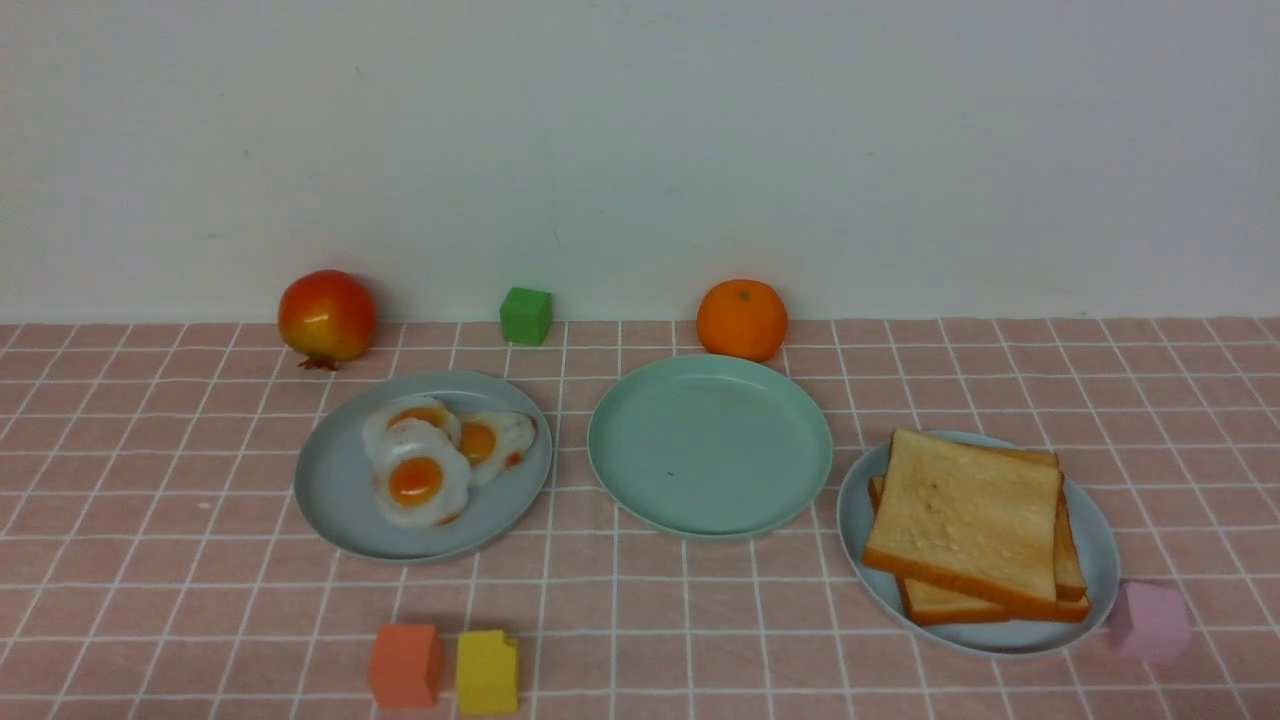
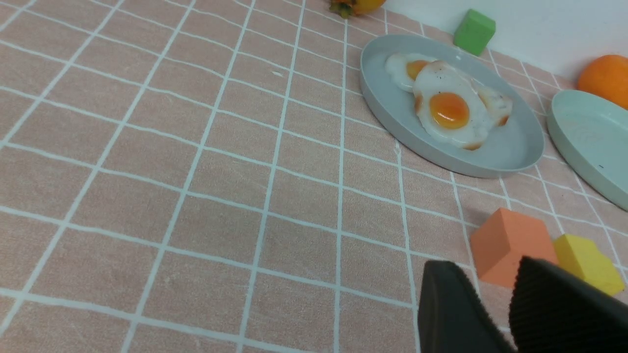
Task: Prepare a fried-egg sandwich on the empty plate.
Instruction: Grab a slice of bread with your right arm
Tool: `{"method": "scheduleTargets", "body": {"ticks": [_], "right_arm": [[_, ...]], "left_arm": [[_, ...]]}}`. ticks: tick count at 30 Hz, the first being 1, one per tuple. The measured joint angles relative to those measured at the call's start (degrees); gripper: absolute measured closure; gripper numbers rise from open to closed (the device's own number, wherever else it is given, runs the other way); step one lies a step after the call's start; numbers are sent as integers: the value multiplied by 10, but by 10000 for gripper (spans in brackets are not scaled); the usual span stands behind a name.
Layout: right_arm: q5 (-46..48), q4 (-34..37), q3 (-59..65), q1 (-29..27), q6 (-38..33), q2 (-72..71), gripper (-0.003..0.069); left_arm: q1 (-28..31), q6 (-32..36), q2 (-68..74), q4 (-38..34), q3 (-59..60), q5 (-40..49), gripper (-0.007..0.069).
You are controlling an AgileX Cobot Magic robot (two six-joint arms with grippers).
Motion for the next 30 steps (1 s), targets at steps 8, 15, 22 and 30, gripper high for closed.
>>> {"method": "scheduleTargets", "body": {"ticks": [8, 15, 22, 30], "right_arm": [[0, 1, 0, 0, 0, 0, 419], [0, 0, 0, 0, 0, 0, 419], [0, 0, 0, 0, 0, 0, 419], [0, 0, 0, 0, 0, 0, 419]], "left_arm": [[0, -83, 0, -117, 4, -51, 385], [0, -154, 0, -261, 5, -120, 385], [0, -107, 15, -280, -67, -45, 559], [0, 178, 301, -276, -302, 131, 612]]}}
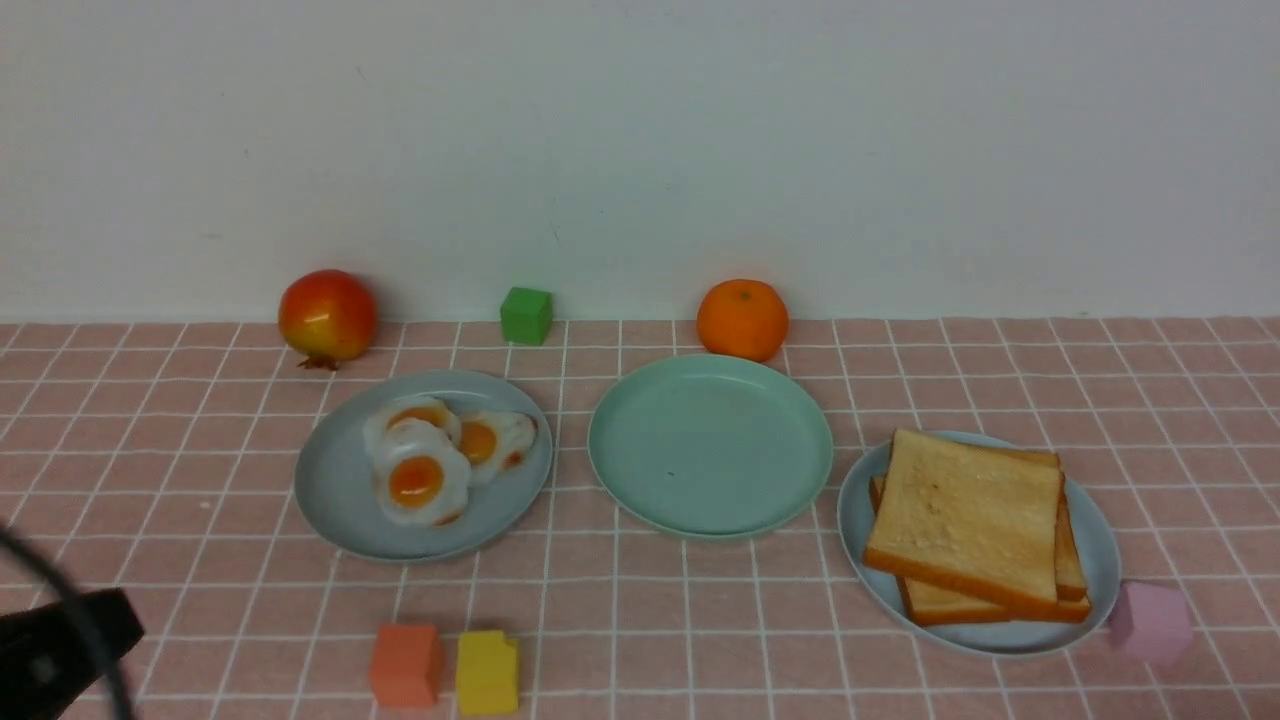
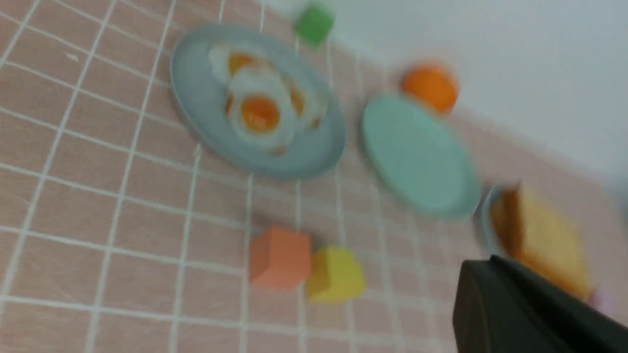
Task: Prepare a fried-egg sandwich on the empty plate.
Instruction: Grab a slice of bread with your right arm
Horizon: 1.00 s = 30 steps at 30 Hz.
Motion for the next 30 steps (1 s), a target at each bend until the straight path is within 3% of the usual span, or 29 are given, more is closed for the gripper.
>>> {"method": "scheduleTargets", "body": {"ticks": [5, 11, 17, 22, 26, 30], "right_arm": [[0, 0, 0, 0, 0, 0, 419], [0, 0, 0, 0, 0, 0, 417], [-23, 10, 3, 0, 17, 0, 417], [-114, 177, 4, 0, 130, 0, 417], [-166, 262, 3, 0, 161, 0, 417], [-72, 269, -79, 23, 117, 24, 437]], "left_arm": [[-4, 131, 121, -67, -85, 66, 612], [-84, 266, 139, -142, -92, 50, 612], [-122, 285, 123, -155, -92, 49, 612], [-123, 288, 116, -178, -92, 46, 612], [-123, 305, 116, -180, -92, 46, 612], [-123, 310, 116, -183, -92, 47, 612]]}}
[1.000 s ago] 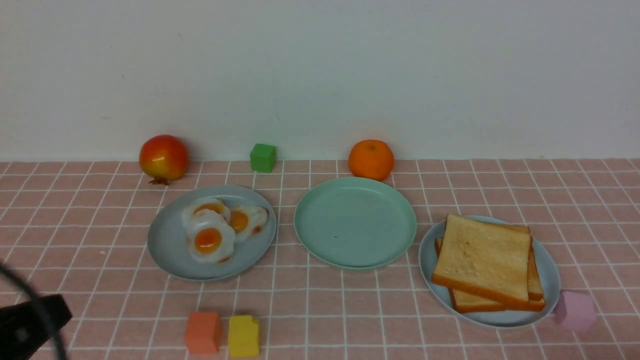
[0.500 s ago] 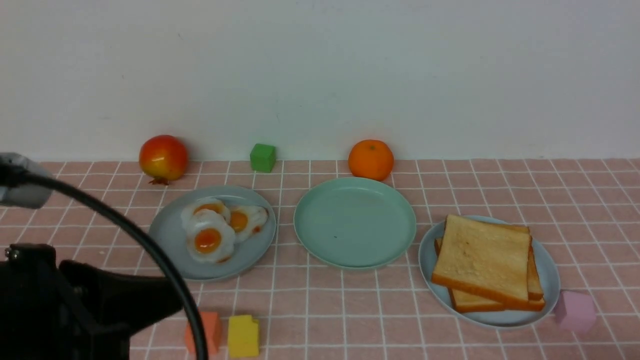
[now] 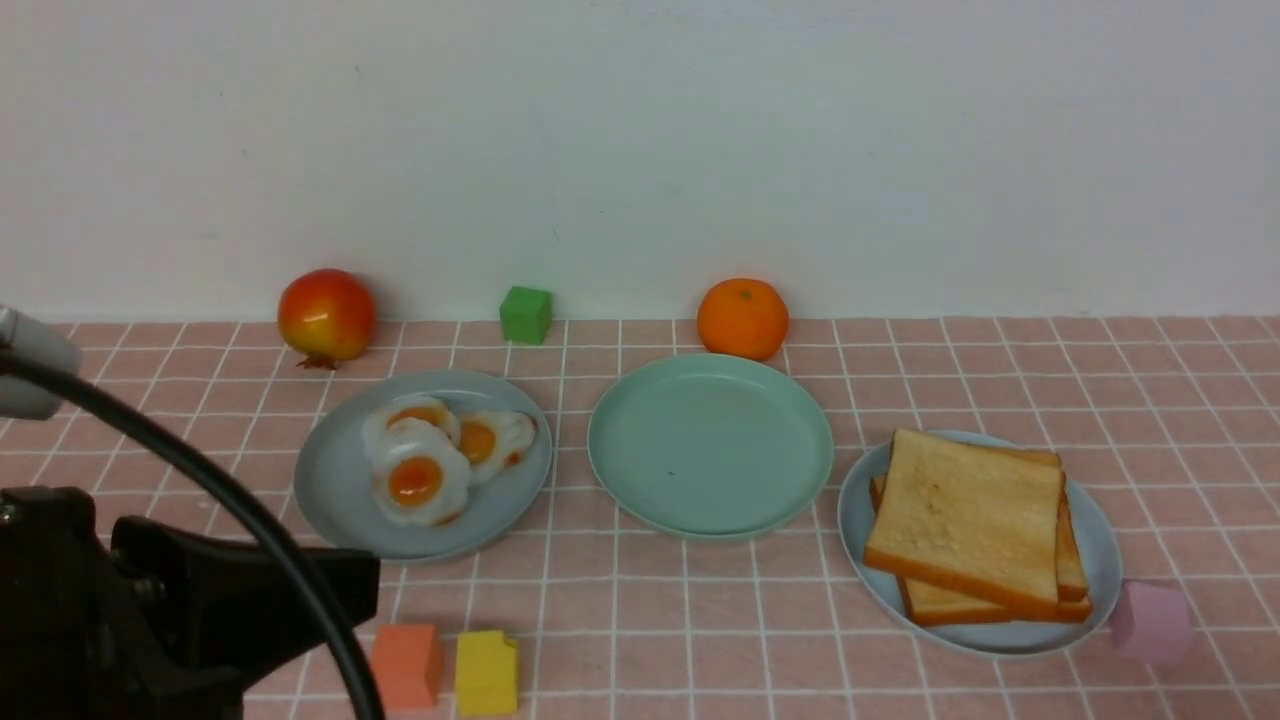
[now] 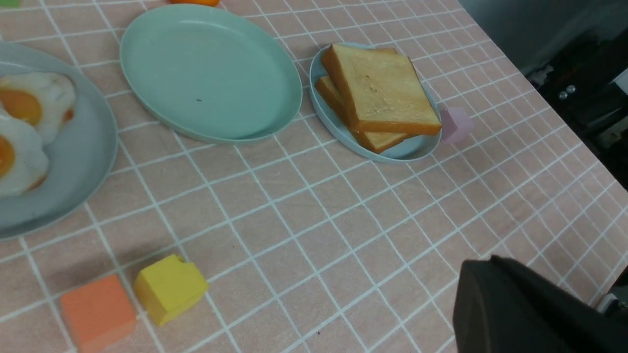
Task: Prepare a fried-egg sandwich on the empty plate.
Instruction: Grab a slice of bread with your right arm
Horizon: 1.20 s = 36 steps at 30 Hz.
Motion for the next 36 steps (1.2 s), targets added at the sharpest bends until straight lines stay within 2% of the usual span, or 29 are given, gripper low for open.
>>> {"method": "scheduleTargets", "body": {"ticks": [3, 4, 5, 10, 13, 18, 20, 21, 23, 25, 26, 30, 31, 33, 36], "right_arm": [[140, -36, -137, 31, -86, 93, 492], [162, -42, -147, 33, -93, 111, 502], [251, -71, -242, 48, -142, 186, 542], [441, -155, -431, 59, -217, 412, 636], [476, -171, -487, 80, -228, 508, 645], [469, -221, -575, 189, -293, 693, 642], [466, -245, -590, 211, -309, 727, 634], [465, -279, -607, 240, -325, 780, 612], [462, -312, -618, 263, -333, 838, 571], [447, -357, -621, 278, -339, 888, 475], [442, -365, -621, 280, -340, 901, 455], [387, -412, -621, 281, -342, 973, 225], [383, -413, -621, 281, -342, 977, 217], [359, -415, -621, 281, -345, 991, 145], [337, -416, -621, 281, -357, 997, 112]], "left_arm": [[0, 6, 0, -1, 0, -1, 612], [0, 6, 0, -1, 0, -1, 612], [0, 10, 0, -1, 0, -2, 612], [0, 33, -1, -1, 0, 4, 612], [0, 48, -11, -1, 0, 20, 612], [0, 53, -62, 1, 0, 55, 612], [0, 53, -74, 2, 0, 61, 612], [0, 54, -86, 3, -1, 65, 612], [0, 54, -93, 4, -2, 68, 612], [0, 54, -96, 6, -3, 72, 612], [0, 54, -96, 6, -3, 74, 612], [0, 54, -96, 14, -3, 84, 612], [0, 54, -96, 15, -3, 84, 612], [0, 54, -96, 19, -3, 84, 612], [0, 54, -96, 20, -3, 82, 612]]}}
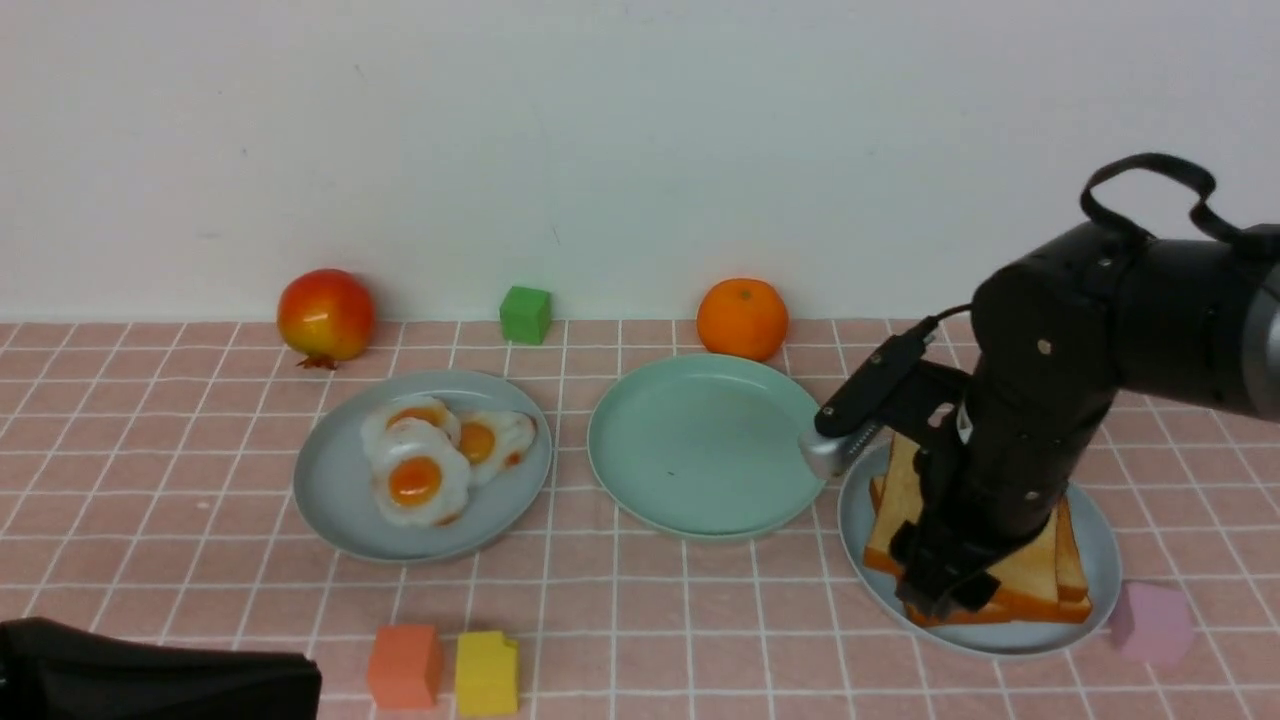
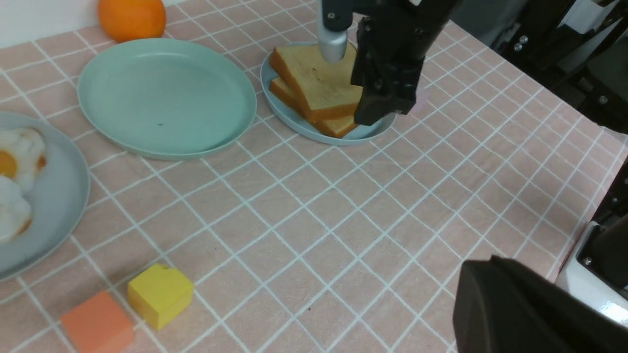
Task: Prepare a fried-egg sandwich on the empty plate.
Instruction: Grab a slice of bread with your right arm
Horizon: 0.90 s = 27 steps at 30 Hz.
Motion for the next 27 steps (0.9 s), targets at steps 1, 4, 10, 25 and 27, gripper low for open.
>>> {"method": "scheduleTargets", "body": {"ticks": [1, 4, 10, 25, 27], "right_arm": [[-15, -1, 0, 0, -11, 1, 104], [-28, -2, 0, 0, -33, 7, 105], [-38, -26, 0, 0, -44, 28, 130], [-54, -52, -1, 0, -47, 42, 407], [-54, -52, -2, 0, -47, 42, 433]], "left_arm": [[0, 0, 0, 1, 0, -2, 612], [0, 0, 0, 1, 0, -6, 612], [0, 0, 0, 1, 0, -7, 612], [0, 0, 0, 1, 0, 4, 612], [0, 0, 0, 1, 0, 5, 612]]}}
